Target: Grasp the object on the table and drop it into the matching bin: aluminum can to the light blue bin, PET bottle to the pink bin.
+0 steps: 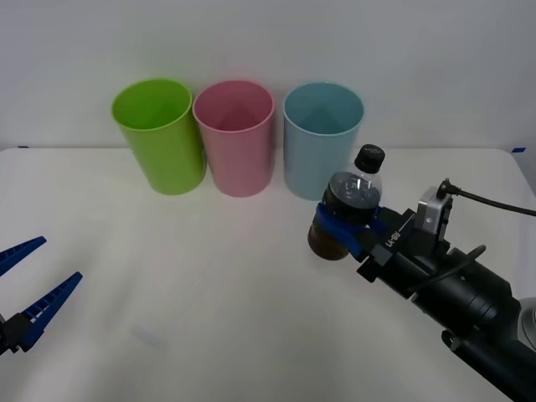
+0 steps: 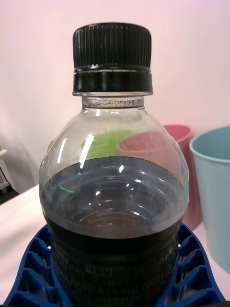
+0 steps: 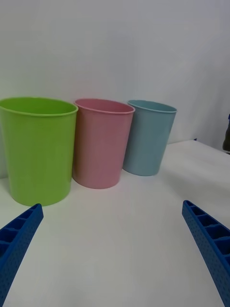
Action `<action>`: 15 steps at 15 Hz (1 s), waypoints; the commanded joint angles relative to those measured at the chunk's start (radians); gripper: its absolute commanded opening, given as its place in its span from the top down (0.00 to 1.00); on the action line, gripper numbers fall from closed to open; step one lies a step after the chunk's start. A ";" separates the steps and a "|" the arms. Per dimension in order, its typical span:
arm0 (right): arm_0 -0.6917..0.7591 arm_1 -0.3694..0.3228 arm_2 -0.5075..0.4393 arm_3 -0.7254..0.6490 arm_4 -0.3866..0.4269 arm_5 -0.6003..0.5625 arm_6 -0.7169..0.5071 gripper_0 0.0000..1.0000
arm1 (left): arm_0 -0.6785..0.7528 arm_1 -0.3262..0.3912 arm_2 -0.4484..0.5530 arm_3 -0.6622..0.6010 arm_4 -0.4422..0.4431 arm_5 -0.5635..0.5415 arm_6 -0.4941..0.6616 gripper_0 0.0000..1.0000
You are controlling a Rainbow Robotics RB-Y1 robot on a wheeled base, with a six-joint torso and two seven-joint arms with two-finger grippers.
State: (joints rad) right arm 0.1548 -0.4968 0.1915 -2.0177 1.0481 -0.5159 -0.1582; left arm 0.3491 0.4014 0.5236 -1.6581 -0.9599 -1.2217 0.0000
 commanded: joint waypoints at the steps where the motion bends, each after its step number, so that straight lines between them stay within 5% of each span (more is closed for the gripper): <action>1: -0.004 -0.020 -0.024 -0.070 0.009 -0.001 -0.096 1.00 | 0.000 0.000 0.000 0.000 0.000 0.000 0.000 0.00; 9: -0.264 -0.009 0.031 -0.016 0.133 0.108 -0.264 1.00 | 0.000 0.000 0.000 0.000 0.000 0.000 0.000 0.00; 15: -0.552 0.146 0.046 0.295 0.257 0.109 -0.261 1.00 | 0.000 0.000 0.000 0.000 0.000 0.000 0.000 0.00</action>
State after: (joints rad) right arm -0.3646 -0.3721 0.2375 -1.7635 1.2860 -0.4064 -0.4201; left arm 0.3491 0.4014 0.5236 -1.6581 -0.9599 -1.2217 0.0000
